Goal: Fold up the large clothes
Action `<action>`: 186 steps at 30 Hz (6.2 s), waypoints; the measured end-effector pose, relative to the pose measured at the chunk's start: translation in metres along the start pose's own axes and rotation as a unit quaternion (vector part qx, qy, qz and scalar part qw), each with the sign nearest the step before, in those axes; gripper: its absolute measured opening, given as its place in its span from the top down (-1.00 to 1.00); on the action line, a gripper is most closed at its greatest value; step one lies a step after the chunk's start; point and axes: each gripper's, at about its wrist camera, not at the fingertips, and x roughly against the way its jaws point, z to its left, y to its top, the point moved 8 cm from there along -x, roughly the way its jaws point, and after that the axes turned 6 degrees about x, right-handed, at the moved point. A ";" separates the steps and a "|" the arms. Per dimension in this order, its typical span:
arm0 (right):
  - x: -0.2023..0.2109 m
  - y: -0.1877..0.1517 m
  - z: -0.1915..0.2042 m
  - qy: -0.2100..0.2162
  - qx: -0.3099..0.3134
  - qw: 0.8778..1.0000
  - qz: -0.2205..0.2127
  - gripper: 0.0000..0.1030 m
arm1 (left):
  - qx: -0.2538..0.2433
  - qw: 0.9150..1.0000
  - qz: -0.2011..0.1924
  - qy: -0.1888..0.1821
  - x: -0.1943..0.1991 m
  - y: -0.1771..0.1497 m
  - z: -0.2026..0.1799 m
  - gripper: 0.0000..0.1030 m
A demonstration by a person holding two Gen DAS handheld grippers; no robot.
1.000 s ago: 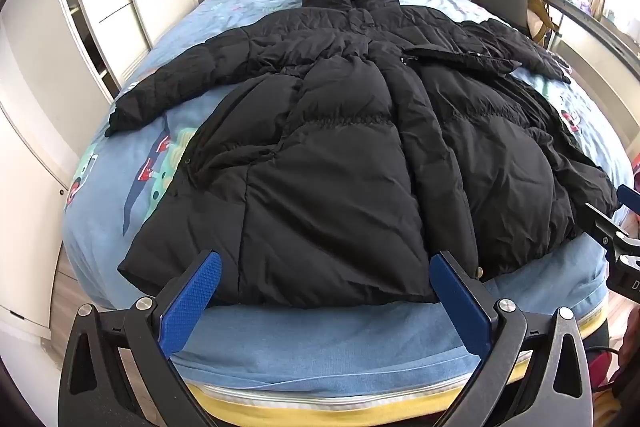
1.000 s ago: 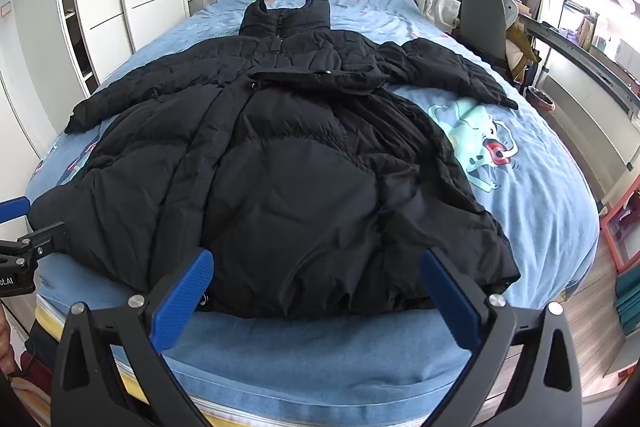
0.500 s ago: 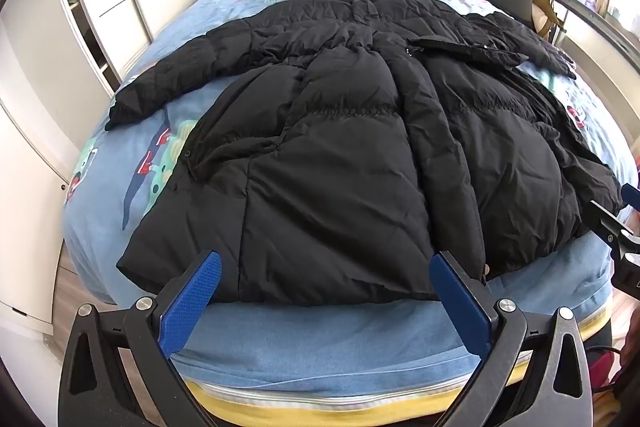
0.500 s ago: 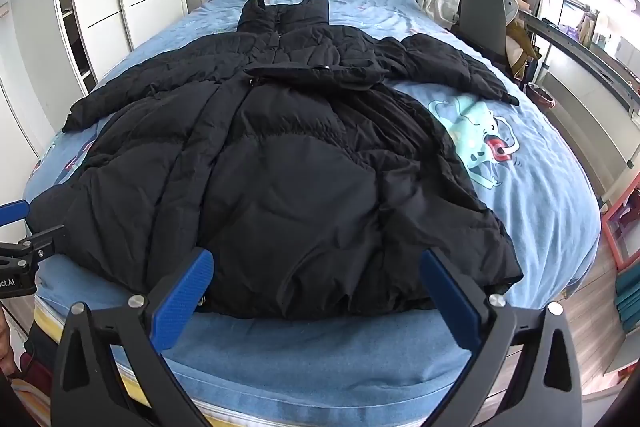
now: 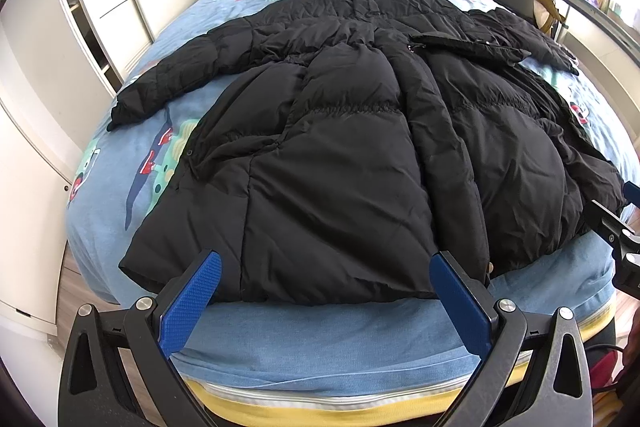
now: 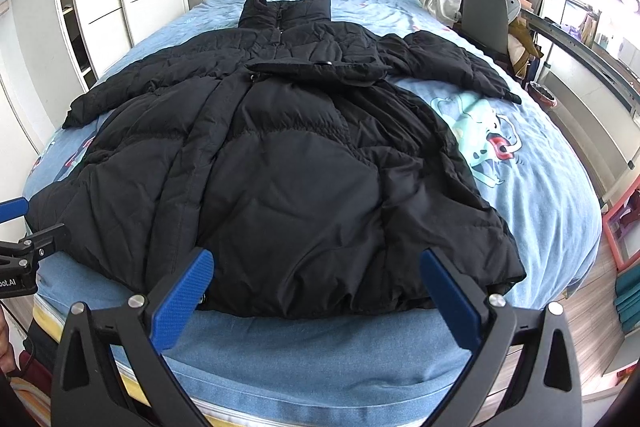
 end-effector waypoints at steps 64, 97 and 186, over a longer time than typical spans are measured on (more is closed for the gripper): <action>0.027 0.210 -0.131 -0.018 -0.098 0.985 -0.140 -1.00 | 0.065 0.984 -0.124 0.111 0.032 0.180 0.089 -0.98; -0.303 0.144 -0.432 0.098 -0.594 0.791 -0.108 -0.84 | 0.093 0.985 -0.004 0.145 -0.122 0.234 0.080 -0.98; -0.170 0.271 -0.098 0.125 -0.004 0.992 -0.035 -0.36 | 0.075 0.995 -0.031 -0.049 -0.090 0.268 -0.032 -0.98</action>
